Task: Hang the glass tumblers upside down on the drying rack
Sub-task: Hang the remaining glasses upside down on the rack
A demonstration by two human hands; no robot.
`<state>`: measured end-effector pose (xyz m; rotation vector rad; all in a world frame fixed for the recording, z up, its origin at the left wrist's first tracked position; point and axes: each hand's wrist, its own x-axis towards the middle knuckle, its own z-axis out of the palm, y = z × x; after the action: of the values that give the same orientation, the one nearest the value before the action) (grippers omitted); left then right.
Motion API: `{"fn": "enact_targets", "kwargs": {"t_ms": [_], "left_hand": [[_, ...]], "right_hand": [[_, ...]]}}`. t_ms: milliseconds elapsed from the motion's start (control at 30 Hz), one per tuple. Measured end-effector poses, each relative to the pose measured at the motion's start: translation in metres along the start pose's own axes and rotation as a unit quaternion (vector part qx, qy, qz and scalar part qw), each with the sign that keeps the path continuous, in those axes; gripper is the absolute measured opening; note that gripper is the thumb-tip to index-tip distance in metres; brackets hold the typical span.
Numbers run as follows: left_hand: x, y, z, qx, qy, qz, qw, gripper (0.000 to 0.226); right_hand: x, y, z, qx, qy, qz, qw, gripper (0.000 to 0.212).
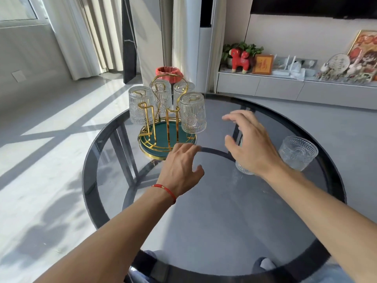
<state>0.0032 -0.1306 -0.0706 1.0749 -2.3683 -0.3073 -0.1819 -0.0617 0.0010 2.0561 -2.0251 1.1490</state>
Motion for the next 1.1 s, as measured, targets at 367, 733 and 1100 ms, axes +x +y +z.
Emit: {"fn": "enact_targets", "kwargs": {"t_ms": [367,733,1100], "left_hand": [[0.042,0.100,0.044,-0.230,-0.085,-0.114,0.963,0.107],[0.064,0.109,0.040,-0.204,-0.009,-0.109,0.973,0.085],[0.000,0.061,-0.012,-0.646,-0.042,-0.248,0.720,0.068]], "right_hand": [[-0.070,0.046,-0.036,0.151,0.101,0.199,0.963,0.023],[-0.070,0.059,-0.039,0.145,0.101,0.179,0.968,0.016],[-0.066,0.022,-0.009,0.336,-0.116,0.251,0.900,0.050]]}}
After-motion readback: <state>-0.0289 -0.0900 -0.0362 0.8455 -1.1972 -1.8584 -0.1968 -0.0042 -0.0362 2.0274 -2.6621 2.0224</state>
